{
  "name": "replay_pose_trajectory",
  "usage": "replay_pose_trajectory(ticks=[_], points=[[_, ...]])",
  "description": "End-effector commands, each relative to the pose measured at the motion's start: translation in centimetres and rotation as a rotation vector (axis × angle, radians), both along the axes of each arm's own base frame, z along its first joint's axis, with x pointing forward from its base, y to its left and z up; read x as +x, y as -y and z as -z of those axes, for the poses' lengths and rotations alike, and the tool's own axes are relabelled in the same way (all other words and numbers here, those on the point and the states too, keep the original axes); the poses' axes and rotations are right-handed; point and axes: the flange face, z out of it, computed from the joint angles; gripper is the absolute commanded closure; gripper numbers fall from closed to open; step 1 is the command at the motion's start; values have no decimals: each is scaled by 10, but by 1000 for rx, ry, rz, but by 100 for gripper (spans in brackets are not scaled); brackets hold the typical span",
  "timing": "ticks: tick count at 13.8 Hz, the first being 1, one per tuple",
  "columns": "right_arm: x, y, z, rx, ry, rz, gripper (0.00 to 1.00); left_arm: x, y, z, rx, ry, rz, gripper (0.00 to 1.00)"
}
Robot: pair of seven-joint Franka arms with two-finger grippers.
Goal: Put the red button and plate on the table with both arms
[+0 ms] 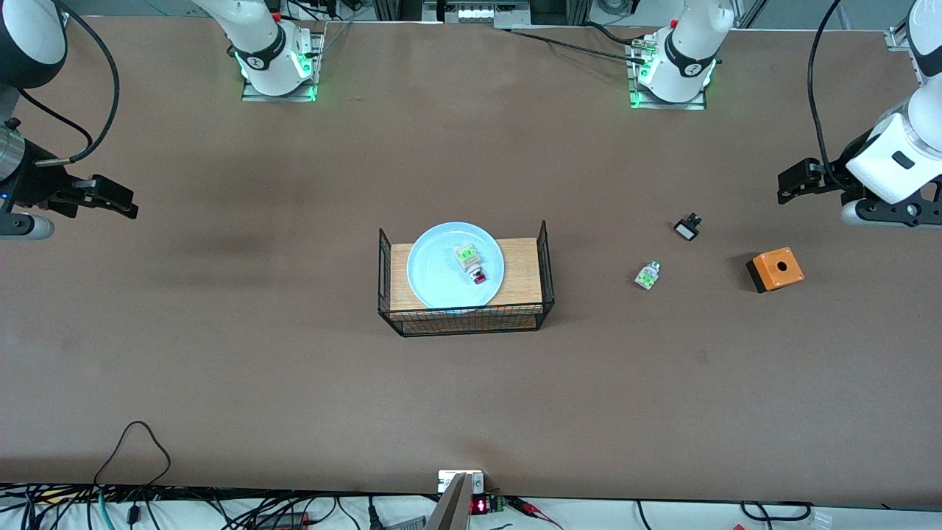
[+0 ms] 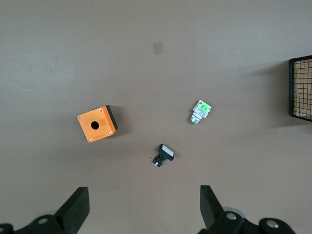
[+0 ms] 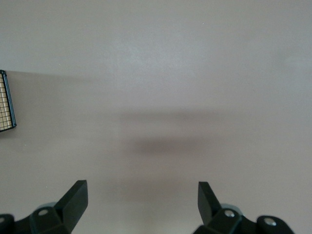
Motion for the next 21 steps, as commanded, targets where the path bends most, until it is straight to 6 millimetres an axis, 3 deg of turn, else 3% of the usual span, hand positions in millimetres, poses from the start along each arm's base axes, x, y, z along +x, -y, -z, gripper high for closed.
replay_pose_trajectory(ticks=[1, 9, 11, 13, 15, 17, 19, 21], points=[[-4, -1, -9, 3, 15, 12, 0, 4, -2, -4, -10, -14, 18, 0], [-4, -1, -9, 3, 15, 12, 0, 1, 18, 0, -16, -101, 35, 0], [-4, 0, -10, 3, 16, 13, 0, -3, 51, -10, -10, -117, 93, 0], [-4, 0, -10, 4, 16, 15, 0, -5, 111, -9, 4, -125, 179, 0], [-3, 0, -8, 2, 13, 15, 0, -3, 149, -26, -21, -83, 165, 0], [-3, 0, -8, 4, 12, 15, 0, 5, 199, -21, -80, -80, 144, 0], [-2, -1, -4, 3, 6, 15, 0, 14, 262, 2, -80, -42, 152, 0], [-2, -2, -4, 3, 6, 12, 0, 28, 301, 20, -135, 63, 137, 0]])
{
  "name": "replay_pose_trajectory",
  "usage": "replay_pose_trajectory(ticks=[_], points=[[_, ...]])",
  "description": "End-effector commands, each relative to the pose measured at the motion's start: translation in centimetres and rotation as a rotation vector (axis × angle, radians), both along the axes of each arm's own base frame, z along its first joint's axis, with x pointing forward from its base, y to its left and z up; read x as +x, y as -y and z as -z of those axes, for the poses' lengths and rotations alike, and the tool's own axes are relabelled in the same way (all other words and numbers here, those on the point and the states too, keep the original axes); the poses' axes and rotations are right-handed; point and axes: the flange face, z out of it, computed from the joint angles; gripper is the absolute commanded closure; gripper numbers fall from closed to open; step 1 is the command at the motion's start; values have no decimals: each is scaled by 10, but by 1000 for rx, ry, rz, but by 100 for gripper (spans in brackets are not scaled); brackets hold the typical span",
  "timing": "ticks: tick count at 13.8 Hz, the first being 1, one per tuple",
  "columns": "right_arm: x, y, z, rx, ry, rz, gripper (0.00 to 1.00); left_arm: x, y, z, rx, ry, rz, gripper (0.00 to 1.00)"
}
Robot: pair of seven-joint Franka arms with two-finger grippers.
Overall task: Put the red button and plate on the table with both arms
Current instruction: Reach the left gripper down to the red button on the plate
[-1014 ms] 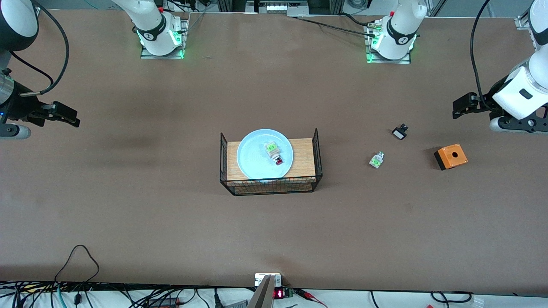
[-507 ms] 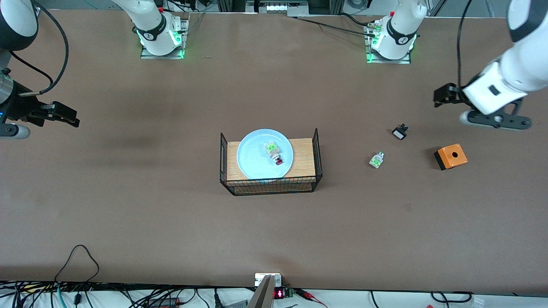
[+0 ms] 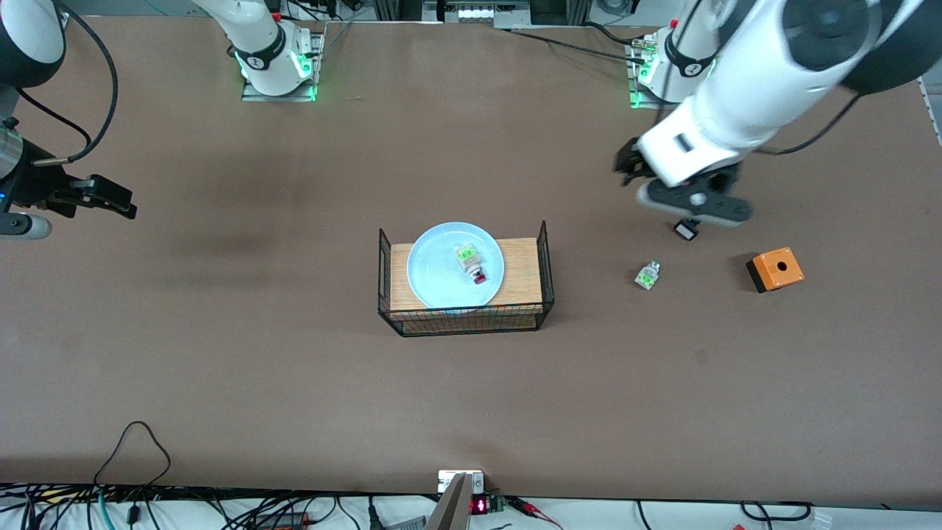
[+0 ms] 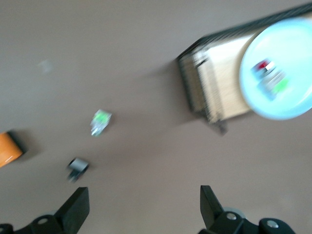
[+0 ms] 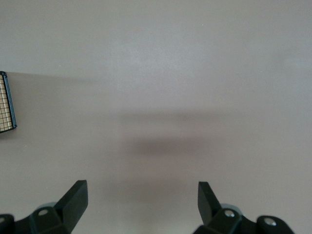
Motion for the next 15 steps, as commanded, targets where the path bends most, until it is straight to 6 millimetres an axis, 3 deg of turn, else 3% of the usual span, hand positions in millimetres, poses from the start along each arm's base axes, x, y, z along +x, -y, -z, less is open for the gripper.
replay_pose_trajectory(ticks=[1, 4, 9, 15], points=[[-2, -2, -3, 3, 3, 12, 0, 26, 58, 27, -89, 104, -19, 0], [-2, -2, -3, 3, 4, 12, 0, 24, 124, 62, -157, 168, -196, 0], [-3, -2, -3, 3, 4, 12, 0, 2, 198, 116, -207, 125, -618, 0], [1, -10, 2, 2, 1, 0, 0, -14, 222, 163, -101, 137, -866, 0]])
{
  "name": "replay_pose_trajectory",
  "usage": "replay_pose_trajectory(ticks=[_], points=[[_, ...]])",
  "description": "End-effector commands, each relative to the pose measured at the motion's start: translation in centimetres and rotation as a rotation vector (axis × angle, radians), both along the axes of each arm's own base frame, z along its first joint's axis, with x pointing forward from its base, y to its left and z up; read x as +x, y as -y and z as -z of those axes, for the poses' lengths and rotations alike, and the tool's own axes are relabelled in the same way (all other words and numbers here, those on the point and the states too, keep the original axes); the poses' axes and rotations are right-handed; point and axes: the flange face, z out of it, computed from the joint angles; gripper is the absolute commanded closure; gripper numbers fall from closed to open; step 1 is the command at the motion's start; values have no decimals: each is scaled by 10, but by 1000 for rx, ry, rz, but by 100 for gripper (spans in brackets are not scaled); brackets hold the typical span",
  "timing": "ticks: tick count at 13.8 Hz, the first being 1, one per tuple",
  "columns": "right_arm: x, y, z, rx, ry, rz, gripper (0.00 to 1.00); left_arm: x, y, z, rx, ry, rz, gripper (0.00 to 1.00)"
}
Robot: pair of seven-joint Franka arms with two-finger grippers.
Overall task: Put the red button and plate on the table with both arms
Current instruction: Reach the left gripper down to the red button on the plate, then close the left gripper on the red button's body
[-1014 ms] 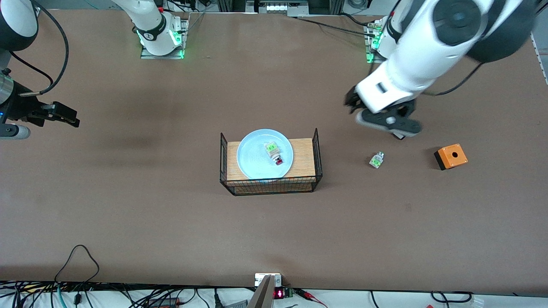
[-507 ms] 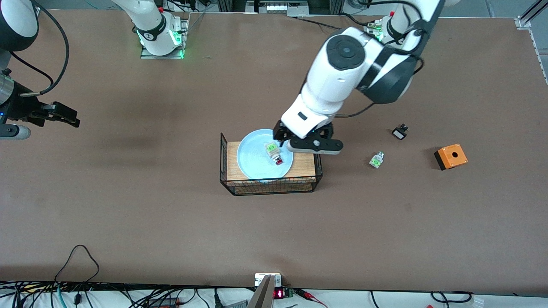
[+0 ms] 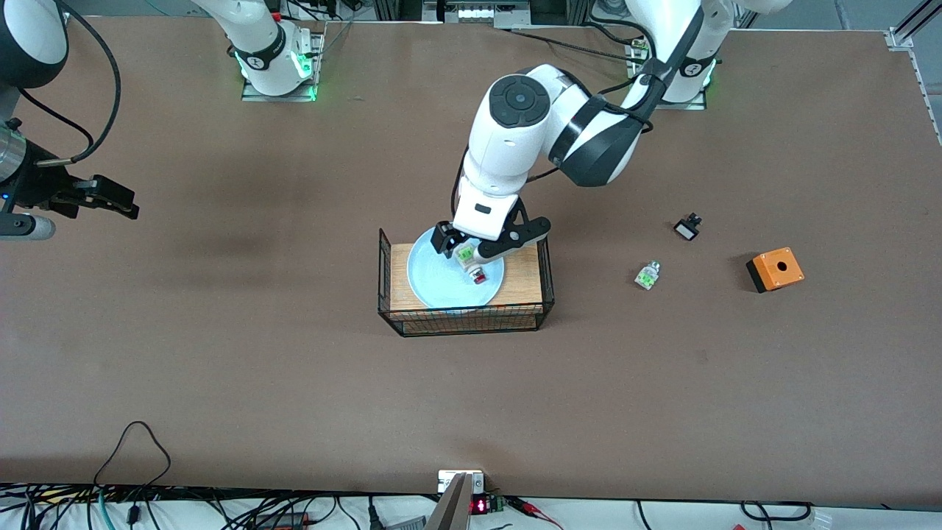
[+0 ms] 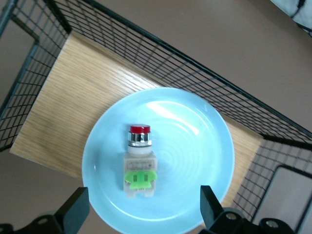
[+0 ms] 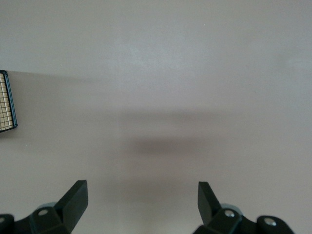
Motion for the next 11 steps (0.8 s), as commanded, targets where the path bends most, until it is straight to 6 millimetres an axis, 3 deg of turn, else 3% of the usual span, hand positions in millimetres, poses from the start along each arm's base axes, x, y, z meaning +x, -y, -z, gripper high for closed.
replay_pose_trajectory(ticks=[1, 5, 6, 8, 9, 11], points=[[0, -5, 0, 2, 5, 8, 0, -11, 25, 28, 69, 12, -52, 0], [1, -5, 2, 11, 2, 9, 0, -13, 31, 66, 138, 28, -21, 0], [1, -5, 3, 11, -1, 9, 0, -13, 31, 69, 142, 25, -18, 5], [1, -5, 3, 11, -1, 9, 0, -12, 30, 68, 153, 38, -6, 37], [1, -5, 3, 11, -2, 9, 0, -12, 30, 68, 154, 40, -4, 43], [1, -6, 5, 10, -5, 10, 0, -12, 30, 65, 149, 41, -5, 43]])
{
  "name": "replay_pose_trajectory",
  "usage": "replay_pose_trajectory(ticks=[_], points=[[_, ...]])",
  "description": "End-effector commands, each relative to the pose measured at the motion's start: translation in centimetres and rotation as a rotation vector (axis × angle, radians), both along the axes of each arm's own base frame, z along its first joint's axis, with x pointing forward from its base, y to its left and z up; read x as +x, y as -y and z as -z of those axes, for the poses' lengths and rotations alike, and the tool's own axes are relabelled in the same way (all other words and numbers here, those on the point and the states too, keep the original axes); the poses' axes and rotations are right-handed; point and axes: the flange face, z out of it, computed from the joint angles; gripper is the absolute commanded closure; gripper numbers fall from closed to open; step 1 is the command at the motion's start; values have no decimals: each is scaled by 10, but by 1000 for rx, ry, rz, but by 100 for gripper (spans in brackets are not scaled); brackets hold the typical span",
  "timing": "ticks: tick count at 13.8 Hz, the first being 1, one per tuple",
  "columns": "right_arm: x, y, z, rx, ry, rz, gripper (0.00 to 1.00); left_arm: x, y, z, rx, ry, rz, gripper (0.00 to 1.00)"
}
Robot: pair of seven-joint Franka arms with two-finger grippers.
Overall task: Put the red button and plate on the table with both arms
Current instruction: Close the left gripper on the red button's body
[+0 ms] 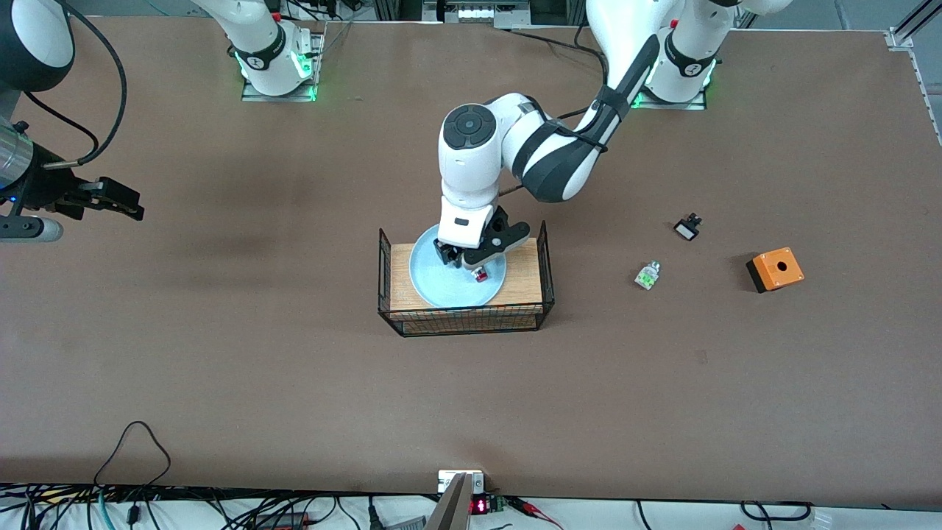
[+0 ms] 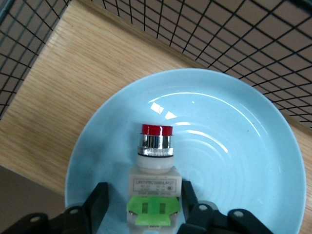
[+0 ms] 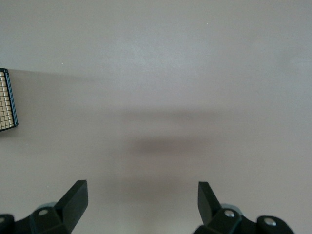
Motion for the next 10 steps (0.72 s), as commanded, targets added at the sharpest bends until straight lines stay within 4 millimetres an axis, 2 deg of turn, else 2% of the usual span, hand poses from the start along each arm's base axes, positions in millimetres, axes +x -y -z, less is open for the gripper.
replay_pose_trajectory(ticks=[1, 4, 5, 6, 7, 8, 9, 10], points=[[0, -3, 2, 9, -2, 13, 0, 4, 4, -8, 10, 29, 7, 47], [1, -3, 4, 8, -3, 10, 0, 7, 5, -18, -5, 42, 5, 84], [2, -3, 6, 6, -6, 8, 0, 8, 5, -19, -8, 44, 3, 89], [3, -3, 7, 6, -9, 8, 0, 8, 5, -22, -9, 47, 3, 93], [3, -4, 7, 6, -9, 2, 0, 9, 4, -34, -20, 60, 3, 95], [2, -5, 7, 7, -11, -4, 0, 13, -2, -49, -25, 73, -1, 95], [2, -6, 7, 8, -12, -3, 0, 15, -10, -77, -40, 91, 12, 95], [0, -6, 3, 24, -7, 14, 0, 14, -16, -88, -22, 77, 34, 95]])
